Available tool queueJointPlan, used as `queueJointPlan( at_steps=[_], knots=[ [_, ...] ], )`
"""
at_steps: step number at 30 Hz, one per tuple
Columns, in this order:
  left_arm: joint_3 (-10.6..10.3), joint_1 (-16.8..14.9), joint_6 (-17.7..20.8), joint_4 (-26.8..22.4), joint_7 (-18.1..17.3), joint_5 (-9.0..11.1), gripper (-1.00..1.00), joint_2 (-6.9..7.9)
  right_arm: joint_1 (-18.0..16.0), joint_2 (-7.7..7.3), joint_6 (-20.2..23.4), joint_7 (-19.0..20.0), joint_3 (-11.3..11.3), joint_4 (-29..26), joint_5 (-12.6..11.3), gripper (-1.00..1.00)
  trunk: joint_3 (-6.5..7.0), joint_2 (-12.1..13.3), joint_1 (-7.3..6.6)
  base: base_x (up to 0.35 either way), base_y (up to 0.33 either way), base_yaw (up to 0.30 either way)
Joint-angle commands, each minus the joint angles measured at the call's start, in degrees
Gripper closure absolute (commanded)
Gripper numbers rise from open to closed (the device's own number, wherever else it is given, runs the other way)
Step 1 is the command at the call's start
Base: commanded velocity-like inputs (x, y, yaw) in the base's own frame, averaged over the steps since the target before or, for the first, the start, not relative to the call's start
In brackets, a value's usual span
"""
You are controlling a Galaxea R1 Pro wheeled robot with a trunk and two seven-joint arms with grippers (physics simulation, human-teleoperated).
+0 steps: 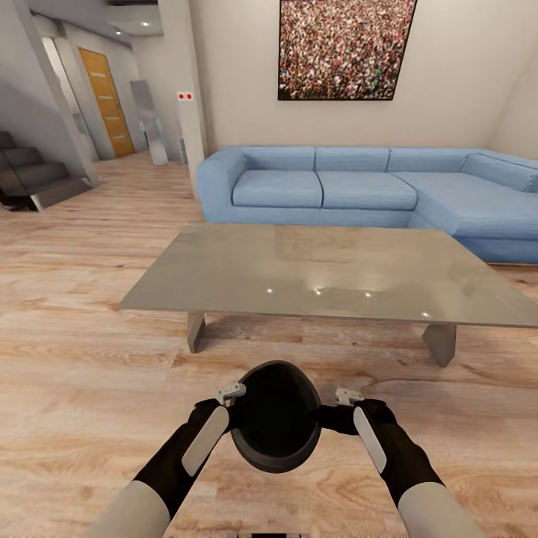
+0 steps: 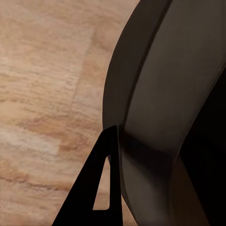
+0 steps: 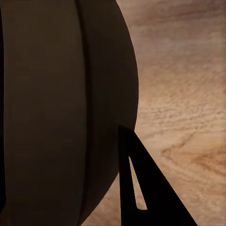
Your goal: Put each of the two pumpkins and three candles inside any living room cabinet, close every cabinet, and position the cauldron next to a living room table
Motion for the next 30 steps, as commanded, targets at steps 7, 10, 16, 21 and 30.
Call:
queueJointPlan(
  at_steps=[7, 10, 16, 21, 30],
  knots=[
    [-0.31, -0.10, -0.39, -0.11, -0.09, 4.13, 1.00, 0.06, -0.04, -0.93, 0.18, 0.41, 0.27, -0.14, 0.11, 1.00, -1.60, -0.13, 0.15, 0.000, 0.000, 0.000],
    [-0.31, -0.10, -0.40, -0.11, -0.09, 4.13, 1.00, 0.06, -0.03, -0.93, 0.18, 0.40, 0.26, -0.15, 0.12, 1.00, -2.27, -0.17, 0.23, 0.000, 0.000, 0.000],
    [-0.31, -0.10, -0.39, -0.11, -0.09, 4.13, 1.00, 0.06, -0.04, -0.93, 0.18, 0.41, 0.27, -0.16, 0.14, 1.00, -3.59, -0.25, 0.39, 0.000, 0.000, 0.000],
    [-0.31, -0.10, -0.41, -0.11, -0.09, 4.13, 1.00, 0.06, -0.03, -0.93, 0.18, 0.41, 0.27, -0.16, 0.08, 1.00, -4.70, -0.32, 0.52, 0.000, 0.000, 0.000],
    [-0.31, -0.10, -0.41, -0.19, -0.09, 4.13, 1.00, 0.06, -0.03, -0.93, 0.18, 0.40, 0.27, -0.08, 0.13, 1.00, -6.25, -0.41, 0.70, 0.000, 0.000, 0.000]
  ],
)
